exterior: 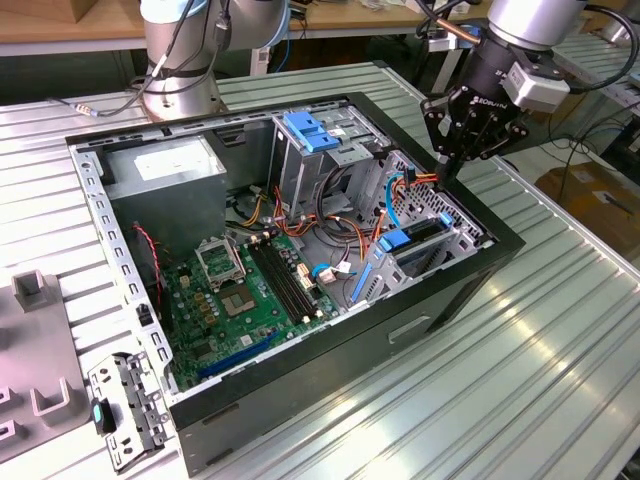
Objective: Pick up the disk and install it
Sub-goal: 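Insert the first disk wire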
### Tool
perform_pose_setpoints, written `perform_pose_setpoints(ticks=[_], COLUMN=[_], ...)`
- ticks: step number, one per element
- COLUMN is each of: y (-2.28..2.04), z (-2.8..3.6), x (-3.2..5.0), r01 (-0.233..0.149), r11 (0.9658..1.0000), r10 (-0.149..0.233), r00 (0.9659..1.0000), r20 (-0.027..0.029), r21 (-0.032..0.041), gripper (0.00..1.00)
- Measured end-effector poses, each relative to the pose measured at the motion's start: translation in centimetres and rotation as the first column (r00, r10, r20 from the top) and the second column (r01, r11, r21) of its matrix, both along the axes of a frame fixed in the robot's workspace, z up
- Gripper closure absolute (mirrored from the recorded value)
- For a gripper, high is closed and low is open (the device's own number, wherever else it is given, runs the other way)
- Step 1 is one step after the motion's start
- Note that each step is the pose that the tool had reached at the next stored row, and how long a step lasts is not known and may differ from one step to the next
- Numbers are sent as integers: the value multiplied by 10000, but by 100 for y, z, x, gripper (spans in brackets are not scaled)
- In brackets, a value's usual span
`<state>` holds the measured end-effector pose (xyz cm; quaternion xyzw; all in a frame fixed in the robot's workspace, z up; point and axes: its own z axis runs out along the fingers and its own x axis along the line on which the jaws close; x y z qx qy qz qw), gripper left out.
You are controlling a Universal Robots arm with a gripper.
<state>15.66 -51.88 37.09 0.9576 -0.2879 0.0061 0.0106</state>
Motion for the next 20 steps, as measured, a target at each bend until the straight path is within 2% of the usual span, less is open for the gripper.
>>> perform_pose_setpoints(ticks=[8,12,17,20], y=[0,0,0,-1], z=[0,0,0,0], x=[0,-1,0,-24], r01=[85,463,1089,1208], r11=[10000,9989,9941,9927], r10=[-85,-463,-1089,-1208], r00=[10000,9989,9941,9927], r20=[0,0,0,-1], r21=[0,0,0,1], gripper=[82,82,82,82])
